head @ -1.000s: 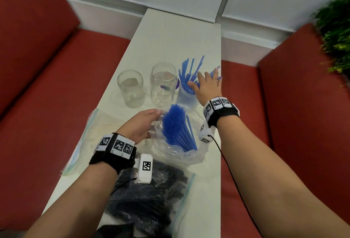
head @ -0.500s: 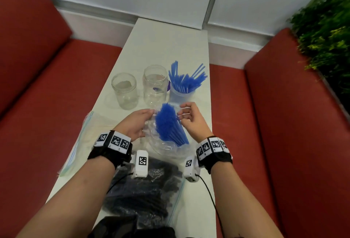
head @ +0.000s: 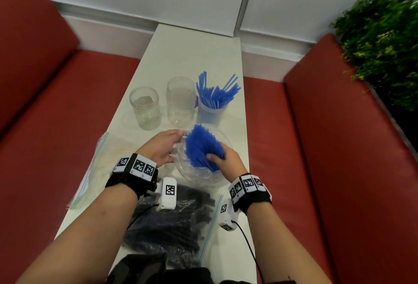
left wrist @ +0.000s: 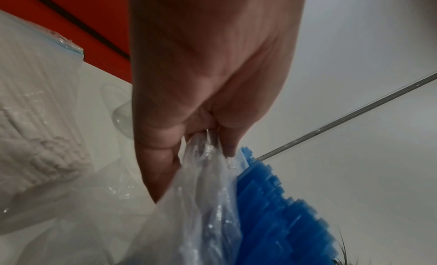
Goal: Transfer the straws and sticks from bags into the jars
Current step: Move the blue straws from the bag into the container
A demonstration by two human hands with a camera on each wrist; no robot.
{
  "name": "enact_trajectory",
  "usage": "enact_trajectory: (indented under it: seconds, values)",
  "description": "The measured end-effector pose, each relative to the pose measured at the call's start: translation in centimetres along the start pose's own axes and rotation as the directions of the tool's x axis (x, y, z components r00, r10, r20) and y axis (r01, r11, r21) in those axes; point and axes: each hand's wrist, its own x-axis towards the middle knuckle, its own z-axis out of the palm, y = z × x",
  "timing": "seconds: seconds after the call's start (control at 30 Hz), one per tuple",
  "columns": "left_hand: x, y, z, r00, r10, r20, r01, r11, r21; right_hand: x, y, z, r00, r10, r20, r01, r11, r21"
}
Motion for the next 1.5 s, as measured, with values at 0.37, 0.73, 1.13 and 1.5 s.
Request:
enact_trajectory:
  seconds: [0.37,0.73,1.13,1.5]
  values:
    - [-0.2,0.1,-0.4,1.0,-0.014,0.01,0.014,1.0,-0.003,-0.1,-1.0,-0.4,0.995,-0.011,-0.096,0.011,1.0,-0.004]
    - [0.0,0.2,-0.9,1.0,-0.002,0.002,0.002,1.0,-0.015,1.0,-3.8,-1.3,0.975,-0.052,-0.216,0.076,0.991,0.106]
    - [0.6,0.5,-1.4,1.0,-0.02,-0.001,0.02,1.0,-0.006,6.6,-19.9,-11.0,0.805,-0.375,-0.461,0.545,0.774,0.323]
    - [2.1,0.9,-1.5,0.999,-0.026,-0.021,0.026,1.0,-0.009,14.9,-19.9,-10.0,0.759,-0.241,-0.605,0.47,0.846,0.252]
